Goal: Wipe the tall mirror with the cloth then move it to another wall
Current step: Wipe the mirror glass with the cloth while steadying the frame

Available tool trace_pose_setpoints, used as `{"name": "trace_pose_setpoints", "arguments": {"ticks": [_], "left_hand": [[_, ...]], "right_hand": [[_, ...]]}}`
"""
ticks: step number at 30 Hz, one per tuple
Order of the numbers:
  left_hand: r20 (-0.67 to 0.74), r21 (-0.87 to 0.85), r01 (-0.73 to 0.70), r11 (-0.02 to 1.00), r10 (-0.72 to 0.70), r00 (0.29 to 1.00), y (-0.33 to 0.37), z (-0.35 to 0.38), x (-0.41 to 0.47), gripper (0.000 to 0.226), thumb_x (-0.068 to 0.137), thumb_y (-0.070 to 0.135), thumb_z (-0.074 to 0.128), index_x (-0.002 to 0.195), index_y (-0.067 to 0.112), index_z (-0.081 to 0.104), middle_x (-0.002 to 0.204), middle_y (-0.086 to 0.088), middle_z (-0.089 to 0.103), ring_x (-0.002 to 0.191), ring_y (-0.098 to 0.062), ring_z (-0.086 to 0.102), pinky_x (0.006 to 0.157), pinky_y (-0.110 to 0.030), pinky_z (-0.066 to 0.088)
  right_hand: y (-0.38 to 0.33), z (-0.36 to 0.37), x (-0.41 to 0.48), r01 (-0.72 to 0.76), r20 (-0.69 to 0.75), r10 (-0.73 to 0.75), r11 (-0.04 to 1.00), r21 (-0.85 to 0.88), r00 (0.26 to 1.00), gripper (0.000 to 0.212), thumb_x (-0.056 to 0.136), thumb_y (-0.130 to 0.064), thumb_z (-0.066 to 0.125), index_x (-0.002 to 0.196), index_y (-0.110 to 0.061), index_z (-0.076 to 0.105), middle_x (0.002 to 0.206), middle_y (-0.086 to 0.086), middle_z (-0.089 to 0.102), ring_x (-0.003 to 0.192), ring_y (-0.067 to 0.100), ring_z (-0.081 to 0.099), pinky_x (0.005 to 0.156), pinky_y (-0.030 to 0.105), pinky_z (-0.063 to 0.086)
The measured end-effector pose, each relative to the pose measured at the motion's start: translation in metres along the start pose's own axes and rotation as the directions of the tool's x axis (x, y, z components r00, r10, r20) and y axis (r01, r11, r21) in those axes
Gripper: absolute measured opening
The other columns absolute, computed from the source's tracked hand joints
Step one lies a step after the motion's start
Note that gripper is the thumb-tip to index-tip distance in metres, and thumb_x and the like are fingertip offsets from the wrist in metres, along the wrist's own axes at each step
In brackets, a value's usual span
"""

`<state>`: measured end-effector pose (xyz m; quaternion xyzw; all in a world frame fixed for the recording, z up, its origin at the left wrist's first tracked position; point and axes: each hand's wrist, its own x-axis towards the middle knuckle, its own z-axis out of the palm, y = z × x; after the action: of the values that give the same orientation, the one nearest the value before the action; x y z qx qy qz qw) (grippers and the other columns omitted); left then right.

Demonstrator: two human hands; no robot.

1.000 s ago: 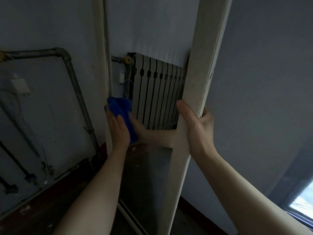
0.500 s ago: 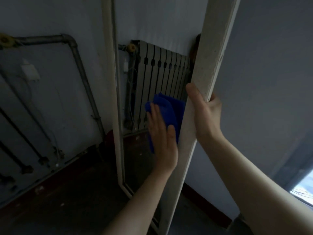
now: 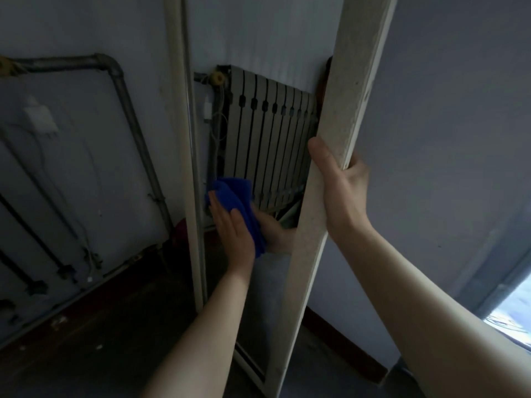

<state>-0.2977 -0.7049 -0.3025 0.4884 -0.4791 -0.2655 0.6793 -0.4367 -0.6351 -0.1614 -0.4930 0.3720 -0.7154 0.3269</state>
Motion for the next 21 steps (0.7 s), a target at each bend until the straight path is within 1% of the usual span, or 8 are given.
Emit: {"name": "trace_pose_setpoints", "arguments": {"ticks": [7,8,10,12,14,16,18,21], "left_hand": [[-0.061,-0.076,0.215,0.974,-0.219,0.974,0.013,0.004,-0.012,0.058,0.099,0.041,0.029,0.150,0.032,0.002,0.159,-0.004,0.015,0.144,-0.025,0.022,0.116,-0.054,0.021],[-0.039,-0.068,0.186,0.980,-0.189,0.981,0.022,0.007,-0.019,0.061,0.097,0.043,0.028,0.150,0.031,0.002,0.159,-0.005,0.016,0.144,-0.027,0.023,0.116,-0.054,0.021],[0.025,-0.047,0.037,0.998,-0.036,0.999,0.040,0.016,-0.037,0.061,0.094,0.043,0.027,0.149,0.033,0.004,0.160,-0.003,0.013,0.146,-0.026,0.018,0.117,-0.054,0.018],[0.092,-0.044,-0.129,0.991,0.133,0.987,0.055,0.024,-0.053,0.057,0.095,0.040,0.026,0.147,0.041,0.001,0.161,0.007,0.005,0.149,-0.014,0.004,0.119,-0.053,0.009],[0.149,-0.012,-0.257,0.966,0.256,0.955,0.064,0.029,-0.059,0.057,0.097,0.038,0.024,0.149,0.036,0.002,0.161,0.011,0.002,0.148,-0.008,-0.002,0.120,-0.052,0.004],[0.183,0.053,-0.350,0.935,0.335,0.924,0.068,0.032,-0.056,0.059,0.096,0.038,0.023,0.150,0.025,0.004,0.162,0.005,0.004,0.149,-0.011,-0.001,0.121,-0.051,0.002],[0.158,0.081,-0.359,0.930,0.344,0.926,0.065,0.033,-0.042,0.056,0.096,0.033,0.024,0.148,0.025,0.005,0.161,0.000,0.008,0.149,-0.013,0.003,0.121,-0.050,0.004],[0.026,0.069,-0.252,0.965,0.251,0.968,0.053,0.027,-0.006,0.048,0.097,0.029,0.024,0.140,0.037,0.004,0.160,-0.004,0.011,0.148,-0.017,0.010,0.120,-0.051,0.011]], "right_hand": [[0.007,-0.004,-0.006,-0.058,0.017,0.058,0.998,-0.016,0.998,0.026,0.076,-0.051,0.067,0.096,-0.036,0.063,0.084,-0.017,0.071,0.083,0.001,0.068,0.071,0.020,0.057],[0.014,-0.006,-0.013,-0.081,0.029,0.082,0.996,-0.029,0.996,0.027,0.077,-0.052,0.067,0.097,-0.036,0.062,0.082,-0.020,0.071,0.082,-0.002,0.067,0.067,0.017,0.055],[0.032,-0.009,-0.031,-0.133,0.058,0.135,0.991,-0.024,0.989,0.028,0.078,-0.049,0.068,0.100,-0.033,0.062,0.080,-0.022,0.071,0.080,0.000,0.068,0.060,0.012,0.052],[0.045,-0.009,-0.041,-0.167,0.047,0.166,0.986,0.011,0.985,0.029,0.078,-0.043,0.070,0.103,-0.028,0.064,0.084,-0.017,0.073,0.083,0.006,0.070,0.060,0.013,0.052],[0.047,-0.007,-0.040,-0.139,0.033,0.138,0.990,0.020,0.990,0.023,0.078,-0.041,0.070,0.100,-0.033,0.064,0.088,-0.019,0.073,0.085,0.003,0.069,0.062,0.012,0.052],[0.047,-0.007,-0.036,-0.119,0.027,0.118,0.993,0.016,0.993,0.023,0.078,-0.040,0.068,0.100,-0.035,0.063,0.089,-0.020,0.072,0.087,0.001,0.068,0.065,0.012,0.052],[0.047,-0.009,-0.034,-0.120,0.039,0.120,0.993,0.008,0.992,0.023,0.078,-0.041,0.067,0.099,-0.033,0.064,0.087,-0.020,0.073,0.085,0.001,0.068,0.064,0.011,0.052],[0.048,-0.010,-0.035,-0.122,0.031,0.123,0.992,-0.019,0.992,0.014,0.077,-0.043,0.066,0.089,-0.036,0.064,0.080,-0.024,0.071,0.079,-0.003,0.068,0.060,0.009,0.050]]}}
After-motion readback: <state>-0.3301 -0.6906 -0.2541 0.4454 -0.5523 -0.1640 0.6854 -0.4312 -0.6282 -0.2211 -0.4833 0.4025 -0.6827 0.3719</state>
